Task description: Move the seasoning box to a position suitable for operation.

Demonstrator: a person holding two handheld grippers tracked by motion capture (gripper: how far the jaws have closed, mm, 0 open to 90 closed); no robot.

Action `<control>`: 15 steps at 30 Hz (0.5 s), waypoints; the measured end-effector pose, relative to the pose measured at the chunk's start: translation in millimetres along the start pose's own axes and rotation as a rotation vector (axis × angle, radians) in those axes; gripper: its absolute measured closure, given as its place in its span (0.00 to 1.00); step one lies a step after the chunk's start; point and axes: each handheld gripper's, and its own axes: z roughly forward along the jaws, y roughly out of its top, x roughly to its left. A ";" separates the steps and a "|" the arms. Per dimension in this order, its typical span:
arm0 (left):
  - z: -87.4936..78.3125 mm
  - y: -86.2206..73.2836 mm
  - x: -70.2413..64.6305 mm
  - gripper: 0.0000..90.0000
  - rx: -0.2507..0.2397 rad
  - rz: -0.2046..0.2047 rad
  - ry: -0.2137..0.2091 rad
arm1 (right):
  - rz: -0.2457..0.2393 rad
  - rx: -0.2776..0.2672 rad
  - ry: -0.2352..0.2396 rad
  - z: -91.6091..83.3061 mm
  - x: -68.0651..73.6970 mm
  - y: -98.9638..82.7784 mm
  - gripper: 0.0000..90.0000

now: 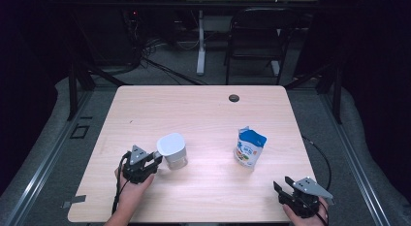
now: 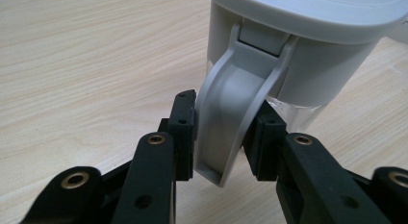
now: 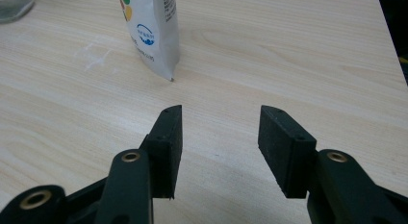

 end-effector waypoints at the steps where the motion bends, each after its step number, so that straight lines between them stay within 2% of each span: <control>1: -0.2 0.1 0.0 0.76 0.001 0.005 -0.003 | -0.001 0.001 0.001 0.0 0.0 0.0 0.57; 15: -1.6 -0.2 -7.0 0.77 0.011 0.049 -0.030 | -0.015 0.003 0.017 0.8 2.9 1.9 0.57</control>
